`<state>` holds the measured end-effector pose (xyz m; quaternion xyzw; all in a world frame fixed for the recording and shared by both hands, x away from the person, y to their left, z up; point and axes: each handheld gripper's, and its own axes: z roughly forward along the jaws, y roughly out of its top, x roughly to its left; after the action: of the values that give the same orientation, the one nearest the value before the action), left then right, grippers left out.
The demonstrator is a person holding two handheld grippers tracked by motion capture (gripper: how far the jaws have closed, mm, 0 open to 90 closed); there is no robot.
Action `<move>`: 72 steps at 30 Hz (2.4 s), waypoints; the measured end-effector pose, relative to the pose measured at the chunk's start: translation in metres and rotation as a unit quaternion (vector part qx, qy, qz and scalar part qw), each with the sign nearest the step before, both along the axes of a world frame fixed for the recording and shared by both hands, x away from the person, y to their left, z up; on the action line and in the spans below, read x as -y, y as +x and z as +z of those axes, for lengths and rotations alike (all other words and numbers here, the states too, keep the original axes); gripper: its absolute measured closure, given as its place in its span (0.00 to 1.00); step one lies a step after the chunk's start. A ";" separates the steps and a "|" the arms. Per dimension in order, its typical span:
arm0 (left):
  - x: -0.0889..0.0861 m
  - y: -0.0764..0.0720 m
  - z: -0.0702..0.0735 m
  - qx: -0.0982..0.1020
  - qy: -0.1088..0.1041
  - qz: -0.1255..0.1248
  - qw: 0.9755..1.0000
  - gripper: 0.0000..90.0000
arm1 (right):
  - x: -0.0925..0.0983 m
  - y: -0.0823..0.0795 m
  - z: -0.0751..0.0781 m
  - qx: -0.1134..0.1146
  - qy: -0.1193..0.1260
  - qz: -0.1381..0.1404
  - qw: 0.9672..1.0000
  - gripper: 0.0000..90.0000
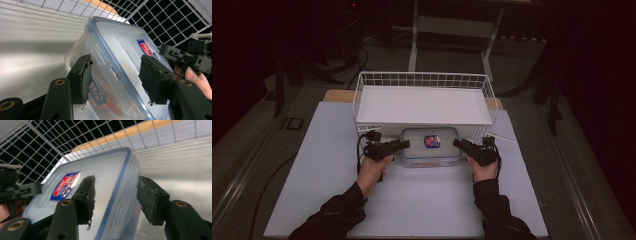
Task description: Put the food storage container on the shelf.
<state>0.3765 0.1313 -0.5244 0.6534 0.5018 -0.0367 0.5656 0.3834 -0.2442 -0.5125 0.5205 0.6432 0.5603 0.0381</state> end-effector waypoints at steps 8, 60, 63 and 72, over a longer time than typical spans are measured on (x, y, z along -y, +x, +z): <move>0.002 -0.003 0.003 0.006 0.010 0.012 1.000 0.45 | -0.003 -0.003 0.003 0.003 -0.017 -0.007 1.000 0.52; -0.003 -0.083 0.019 0.137 0.096 -0.062 0.984 0.00 | -0.083 -0.043 -0.001 0.026 -0.151 0.102 0.983 1.00; -0.002 -0.083 0.018 0.136 0.097 -0.064 0.984 0.00 | -0.087 -0.037 -0.002 0.029 -0.155 0.097 0.983 1.00; -0.001 -0.083 0.017 0.135 0.097 -0.069 0.984 0.00 | -0.099 -0.018 -0.002 0.027 -0.159 0.086 0.983 1.00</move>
<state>0.2935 0.1324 -0.5072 0.7370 0.3761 0.0616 0.5583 0.3658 -0.1457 -0.5144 0.4351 0.7649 0.4665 0.0896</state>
